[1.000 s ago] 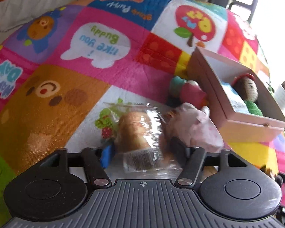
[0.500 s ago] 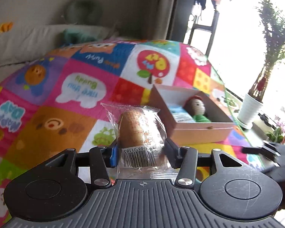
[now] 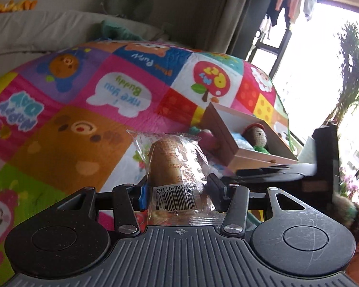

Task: Organize objects
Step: 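Grasp the bagged bread roll with the left gripper while the right grasps the Volcano package, then drop the bread roll into the box with the left gripper while the right carries the package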

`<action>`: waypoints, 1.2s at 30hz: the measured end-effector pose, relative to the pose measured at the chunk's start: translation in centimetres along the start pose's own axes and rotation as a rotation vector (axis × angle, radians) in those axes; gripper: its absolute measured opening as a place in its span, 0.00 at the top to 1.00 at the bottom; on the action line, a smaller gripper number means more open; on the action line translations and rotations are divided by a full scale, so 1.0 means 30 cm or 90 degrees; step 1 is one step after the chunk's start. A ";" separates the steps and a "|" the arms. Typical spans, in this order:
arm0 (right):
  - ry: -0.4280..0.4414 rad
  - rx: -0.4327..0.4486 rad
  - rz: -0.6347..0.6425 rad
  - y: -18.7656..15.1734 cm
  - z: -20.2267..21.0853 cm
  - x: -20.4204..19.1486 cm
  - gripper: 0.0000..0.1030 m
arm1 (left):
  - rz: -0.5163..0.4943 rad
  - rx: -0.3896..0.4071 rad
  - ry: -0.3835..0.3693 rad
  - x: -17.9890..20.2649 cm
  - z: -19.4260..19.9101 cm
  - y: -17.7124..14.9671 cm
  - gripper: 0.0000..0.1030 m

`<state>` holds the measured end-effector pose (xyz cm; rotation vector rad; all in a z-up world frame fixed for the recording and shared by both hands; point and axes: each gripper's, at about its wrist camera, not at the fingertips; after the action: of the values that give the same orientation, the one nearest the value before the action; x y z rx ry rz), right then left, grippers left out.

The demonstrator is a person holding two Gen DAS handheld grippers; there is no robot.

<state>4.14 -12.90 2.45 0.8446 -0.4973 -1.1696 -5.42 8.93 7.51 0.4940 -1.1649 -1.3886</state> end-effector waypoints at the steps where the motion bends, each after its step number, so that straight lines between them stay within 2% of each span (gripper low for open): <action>1: 0.001 -0.010 -0.002 0.007 -0.029 -0.012 0.45 | 0.007 -0.001 -0.001 -0.014 -0.001 -0.006 0.49; 2: 0.005 -0.023 -0.001 0.014 -0.051 -0.023 0.51 | 0.014 -0.002 -0.002 -0.027 -0.003 -0.012 0.49; 5: 0.042 -0.046 0.015 0.034 -0.088 -0.058 0.53 | 0.025 -0.009 -0.005 -0.054 -0.009 -0.028 0.49; 8: 0.031 -0.055 0.031 0.056 -0.123 -0.092 0.54 | 0.030 -0.017 -0.009 -0.064 -0.020 -0.041 0.49; 10: 0.014 -0.055 0.046 0.070 -0.147 -0.110 0.58 | 0.030 -0.020 -0.008 -0.064 -0.023 -0.046 0.49; 12: 0.022 -0.056 0.046 0.077 -0.134 -0.114 0.58 | 0.026 -0.020 -0.003 -0.060 -0.018 -0.046 0.49; 17: 0.080 0.028 0.022 0.045 0.113 -0.063 0.58 | 0.025 -0.009 0.012 -0.053 0.002 -0.026 0.49; 22: 0.047 0.126 -0.010 -0.046 0.400 0.081 0.58 | -0.006 -0.002 -0.034 0.061 -0.059 0.044 0.49; 26: -0.013 0.169 -0.049 -0.103 0.505 0.204 0.58 | -0.065 0.000 -0.095 0.222 -0.193 0.143 0.49; 31: -0.049 0.191 -0.086 -0.160 0.536 0.309 0.58 | -0.087 -0.022 -0.154 0.376 -0.481 0.277 0.48; 34: -0.051 0.186 -0.106 -0.188 0.519 0.340 0.58 | -0.142 -0.017 -0.144 0.450 -0.673 0.325 0.47; 36: -0.054 0.180 -0.117 -0.198 0.511 0.359 0.58 | -0.173 -0.065 -0.089 0.460 -0.818 0.321 0.48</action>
<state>-6.97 -28.69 6.18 1.1049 -0.6765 -1.3257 17.11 -10.33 10.30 0.5019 -1.1627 -1.7319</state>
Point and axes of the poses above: each gripper's, at about its wrist camera, not at the fingertips, and z roughly against the way its jaws point, x to its right, y to its top, and after that the axes turned 8 degrees about x, right-handed
